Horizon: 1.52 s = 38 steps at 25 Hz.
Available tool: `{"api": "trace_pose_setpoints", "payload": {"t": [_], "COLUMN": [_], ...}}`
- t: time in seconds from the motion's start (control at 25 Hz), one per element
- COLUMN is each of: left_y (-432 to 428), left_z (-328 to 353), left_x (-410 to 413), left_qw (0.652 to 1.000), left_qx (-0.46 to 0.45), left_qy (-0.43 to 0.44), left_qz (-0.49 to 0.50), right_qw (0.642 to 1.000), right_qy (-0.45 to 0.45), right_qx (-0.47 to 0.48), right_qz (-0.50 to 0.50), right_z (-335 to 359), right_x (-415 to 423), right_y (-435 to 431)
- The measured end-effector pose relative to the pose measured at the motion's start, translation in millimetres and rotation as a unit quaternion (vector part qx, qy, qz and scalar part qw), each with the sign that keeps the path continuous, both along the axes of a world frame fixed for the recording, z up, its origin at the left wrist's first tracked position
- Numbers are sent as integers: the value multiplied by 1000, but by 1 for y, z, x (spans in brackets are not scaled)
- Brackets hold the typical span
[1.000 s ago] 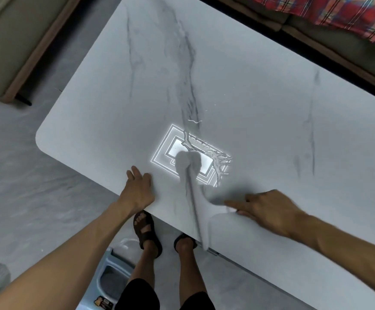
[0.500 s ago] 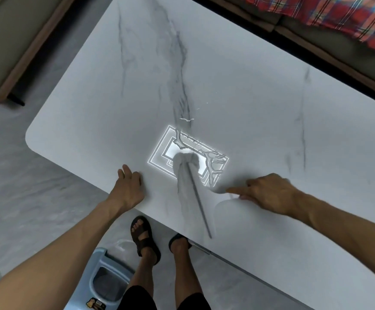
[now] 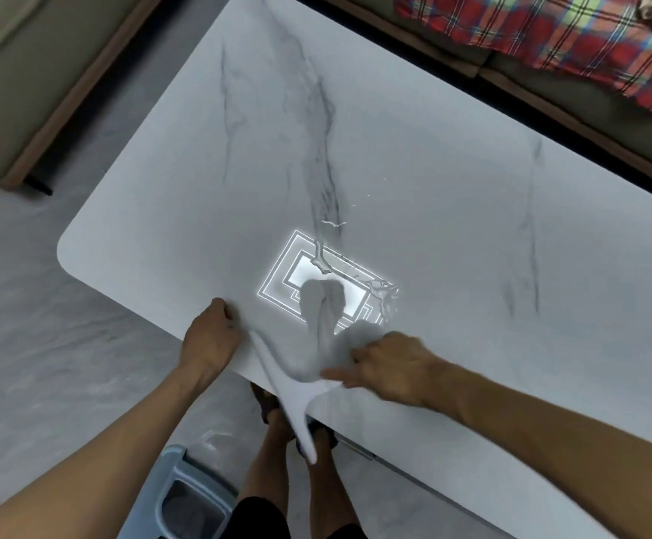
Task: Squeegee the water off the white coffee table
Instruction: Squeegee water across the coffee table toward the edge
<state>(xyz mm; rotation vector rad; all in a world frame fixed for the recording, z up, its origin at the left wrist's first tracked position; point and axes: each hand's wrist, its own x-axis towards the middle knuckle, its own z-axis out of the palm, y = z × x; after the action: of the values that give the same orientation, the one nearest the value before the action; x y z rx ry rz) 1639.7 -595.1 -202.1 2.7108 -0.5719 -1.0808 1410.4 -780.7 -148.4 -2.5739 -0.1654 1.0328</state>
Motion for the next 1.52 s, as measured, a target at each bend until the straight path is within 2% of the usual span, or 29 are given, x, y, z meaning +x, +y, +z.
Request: {"api": "trace_pose_setpoints", "payload": {"t": [0.12,0.24,0.4,0.52,0.68,0.84,0.92,1.0,1.12,1.24,1.32,1.36,1.4,1.52], "left_y": [3,1,-14,-32,-65,-100,-114,-126,-142,-155,-163,-166,-169,-175], "left_z": [-4,-12,-13,-7,4,13,14,11,-1,-20,-30,-33,-35,-38], "left_x": [10,20,23,24,21,16,13,13,11,0,-10,-13,-14,-15], "left_qw": [998,997,995,994,993,989,987,987,987,984,987,988,988,989], "left_qx": [-24,-45,-71,-85,-100,-119,-122,-119,-111,-73,-57,-50,-41,-11], "left_qy": [-4,-6,7,38,67,74,77,71,37,23,23,24,21,13], "left_qz": [66,68,65,52,8,-49,-67,-80,-108,-160,-151,-144,-147,-148], "right_qw": [996,991,990,972,941,921,890,834,758,656,632,647,678,796], "right_qy": [-61,-84,-75,-62,-29,-16,-38,-79,-100,-94,-101,-98,-94,-119], "right_qx": [-16,-43,-24,-80,-137,-184,-156,-102,-52,28,44,32,11,-36], "right_qz": [67,90,-116,-210,-308,-343,-427,-536,-642,-748,-767,-756,-729,-592], "right_z": [-21,-27,-16,0,15,37,48,53,47,29,18,13,9,-4], "right_x": [60,85,79,48,-17,-57,-52,-31,29,99,137,148,155,138], "right_y": [35,16,-64,-122,-160,-155,-159,-174,-220,-276,-299,-302,-300,-272]}}
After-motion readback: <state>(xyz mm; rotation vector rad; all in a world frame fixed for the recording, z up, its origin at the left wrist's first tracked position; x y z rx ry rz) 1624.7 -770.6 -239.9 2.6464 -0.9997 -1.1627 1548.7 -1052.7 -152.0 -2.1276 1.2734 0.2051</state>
